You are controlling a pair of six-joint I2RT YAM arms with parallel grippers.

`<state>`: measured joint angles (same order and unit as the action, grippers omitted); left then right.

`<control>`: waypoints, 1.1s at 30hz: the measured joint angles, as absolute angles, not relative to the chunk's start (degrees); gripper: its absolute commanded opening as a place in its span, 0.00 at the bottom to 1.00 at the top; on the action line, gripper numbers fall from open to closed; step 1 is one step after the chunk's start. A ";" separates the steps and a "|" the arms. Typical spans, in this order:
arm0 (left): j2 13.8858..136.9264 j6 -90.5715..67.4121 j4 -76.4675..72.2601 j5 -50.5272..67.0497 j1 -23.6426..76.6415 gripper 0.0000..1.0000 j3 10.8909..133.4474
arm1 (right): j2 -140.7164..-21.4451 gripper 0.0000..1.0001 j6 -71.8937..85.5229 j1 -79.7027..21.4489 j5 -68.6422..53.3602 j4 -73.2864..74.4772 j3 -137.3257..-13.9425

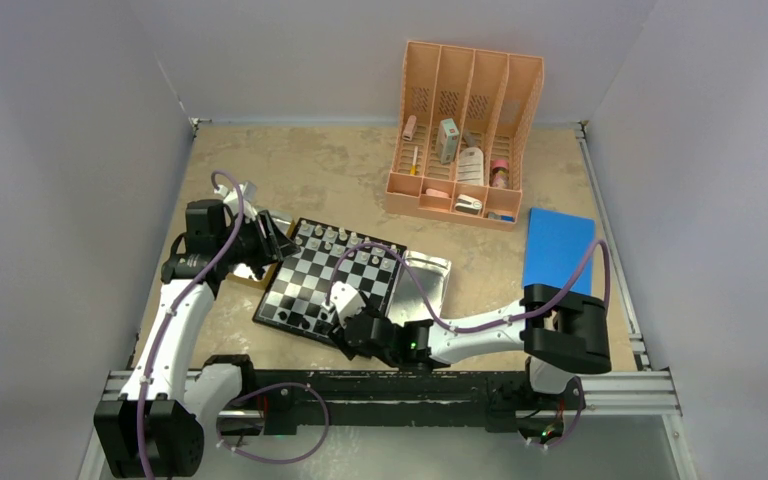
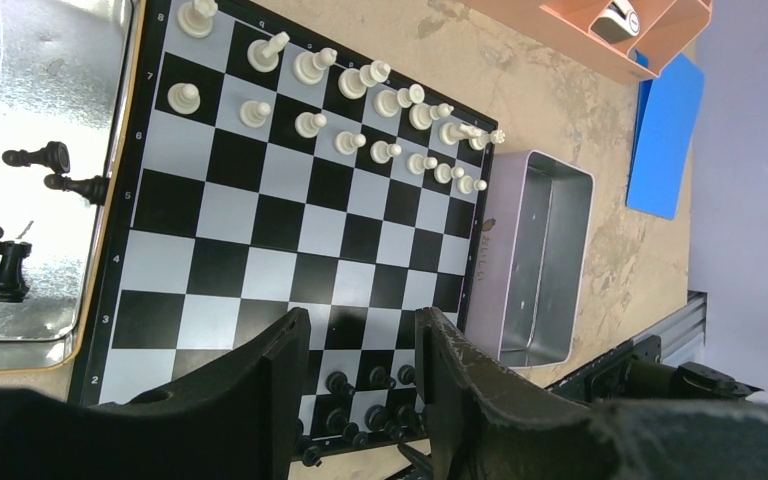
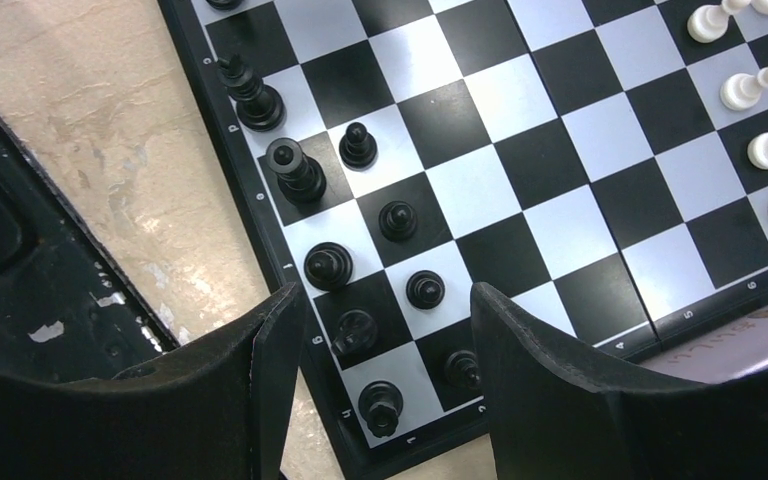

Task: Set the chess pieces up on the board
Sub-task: Adjust the chess piece on the chessboard.

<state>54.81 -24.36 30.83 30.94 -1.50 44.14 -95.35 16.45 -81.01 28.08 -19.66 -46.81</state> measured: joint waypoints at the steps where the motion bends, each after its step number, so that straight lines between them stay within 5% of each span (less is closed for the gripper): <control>1: 54.83 -24.34 30.83 31.03 -1.50 0.43 44.14 | -95.35 0.64 16.43 -81.01 28.40 -19.49 -46.81; 33: 54.08 -24.23 30.44 31.16 -1.50 0.43 43.22 | -95.77 0.63 16.88 -78.67 29.78 -16.12 -48.49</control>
<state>54.08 -24.23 30.44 31.16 -1.50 43.22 -95.77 16.88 -78.67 29.78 -16.12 -48.49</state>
